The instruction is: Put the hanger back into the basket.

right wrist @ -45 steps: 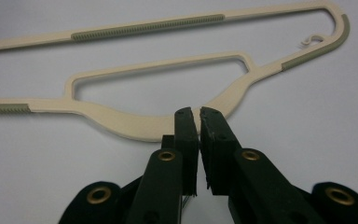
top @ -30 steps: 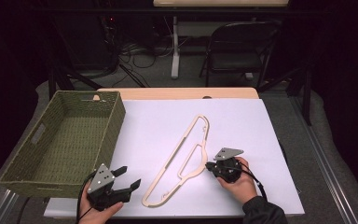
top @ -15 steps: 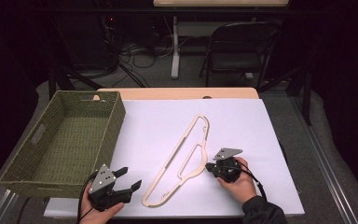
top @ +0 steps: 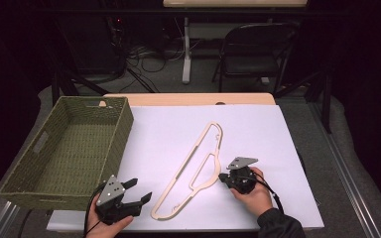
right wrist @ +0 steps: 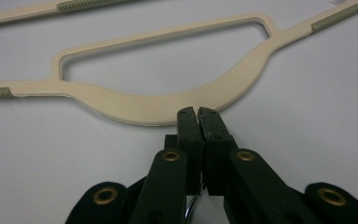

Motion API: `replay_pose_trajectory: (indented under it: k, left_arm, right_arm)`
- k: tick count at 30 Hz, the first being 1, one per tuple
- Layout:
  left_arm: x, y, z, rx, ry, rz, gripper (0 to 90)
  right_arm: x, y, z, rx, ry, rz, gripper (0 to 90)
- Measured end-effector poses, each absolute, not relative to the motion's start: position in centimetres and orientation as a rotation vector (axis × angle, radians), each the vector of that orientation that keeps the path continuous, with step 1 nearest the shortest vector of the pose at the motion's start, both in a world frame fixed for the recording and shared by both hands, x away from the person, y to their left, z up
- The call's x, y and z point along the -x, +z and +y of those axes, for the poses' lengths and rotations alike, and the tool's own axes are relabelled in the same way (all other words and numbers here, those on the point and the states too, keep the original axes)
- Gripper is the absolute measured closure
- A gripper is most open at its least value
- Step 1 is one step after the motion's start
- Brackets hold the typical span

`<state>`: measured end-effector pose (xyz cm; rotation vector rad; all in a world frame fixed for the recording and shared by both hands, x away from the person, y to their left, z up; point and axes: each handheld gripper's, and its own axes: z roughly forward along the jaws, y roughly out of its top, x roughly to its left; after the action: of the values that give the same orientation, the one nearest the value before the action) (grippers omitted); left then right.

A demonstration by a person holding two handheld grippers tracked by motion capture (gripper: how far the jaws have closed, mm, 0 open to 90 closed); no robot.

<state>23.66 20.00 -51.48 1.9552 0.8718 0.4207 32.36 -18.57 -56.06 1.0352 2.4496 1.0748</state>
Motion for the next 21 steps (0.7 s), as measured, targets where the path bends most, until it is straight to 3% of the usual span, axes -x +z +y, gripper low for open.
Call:
replay_pose_trajectory:
  k: [21]
  left_arm:
    - [-23.69, -51.92, 19.24, -1.976, 0.400, 0.857, 31.4]
  right_arm:
    - [-32.36, -56.03, -18.59, -1.080, 1.074, 2.445, 87.6]
